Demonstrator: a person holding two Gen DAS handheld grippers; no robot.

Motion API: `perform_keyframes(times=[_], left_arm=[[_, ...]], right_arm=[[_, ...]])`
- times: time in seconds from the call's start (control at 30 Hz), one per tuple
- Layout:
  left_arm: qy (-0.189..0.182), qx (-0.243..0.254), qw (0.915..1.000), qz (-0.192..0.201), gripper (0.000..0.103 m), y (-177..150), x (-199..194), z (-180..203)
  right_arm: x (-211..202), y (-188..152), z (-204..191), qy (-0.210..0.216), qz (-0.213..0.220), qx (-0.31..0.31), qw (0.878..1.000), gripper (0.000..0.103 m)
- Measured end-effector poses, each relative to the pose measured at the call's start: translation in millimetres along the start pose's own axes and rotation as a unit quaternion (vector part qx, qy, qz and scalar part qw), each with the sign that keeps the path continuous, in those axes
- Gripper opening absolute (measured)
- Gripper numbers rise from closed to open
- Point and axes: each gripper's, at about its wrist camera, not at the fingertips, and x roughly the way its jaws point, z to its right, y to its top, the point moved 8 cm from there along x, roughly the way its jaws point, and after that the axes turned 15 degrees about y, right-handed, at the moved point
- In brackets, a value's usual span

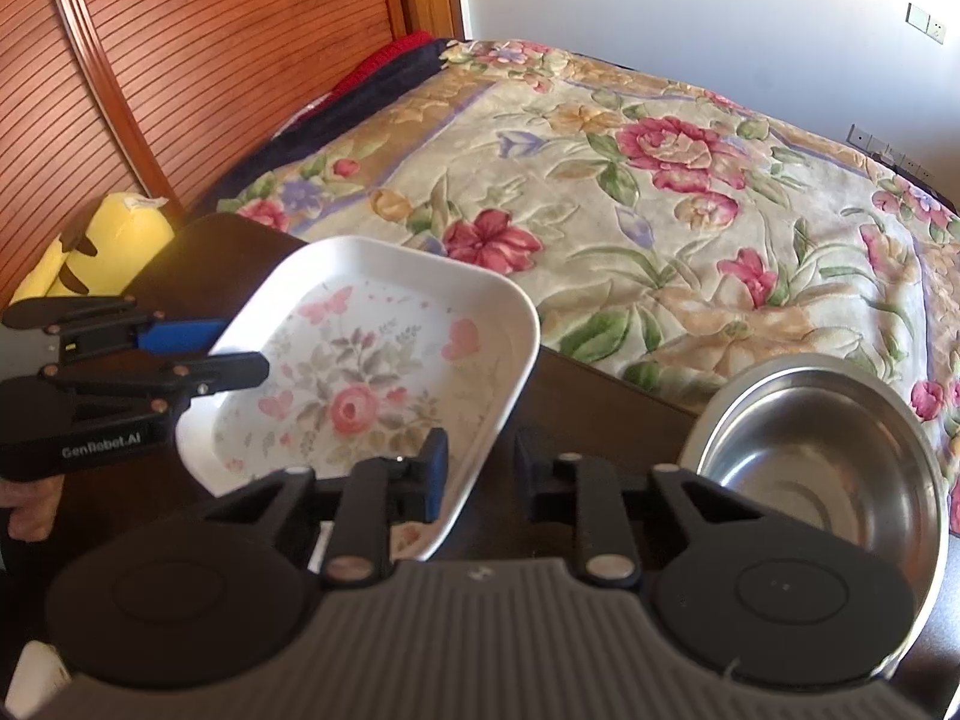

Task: Organize plates and bowls

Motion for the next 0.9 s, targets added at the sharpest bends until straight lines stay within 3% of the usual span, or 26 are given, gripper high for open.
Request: perform_keyframes(times=[0.13,0.3,0.57,0.9], left_arm=[[-0.008,0.002,1.0,-0.003,0.017,0.1,-1.6,1.7],[-0.008,-0.003,0.9999,-0.006,0.016,-0.3,-5.2,0.4],[-0.012,-0.011,0.9999,-0.003,0.016,1.2,-18.2,-5.0],[-0.012,-0.002,0.9999,0.01,0.016,0.0,-48.0,-0.5]], right_arm=[[3.1,-1.9,-1.9,0.013,-0.007,0.001,1.0,0.025],[1.4,-3.9,-7.3,0.017,-0.009,-0.006,1.0,0.025],[-10.5,-7.6,-13.5,0.034,0.002,-0.004,0.999,0.016],[-34.3,-14.9,-27.1,0.035,0.019,-0.009,0.999,0.015]])
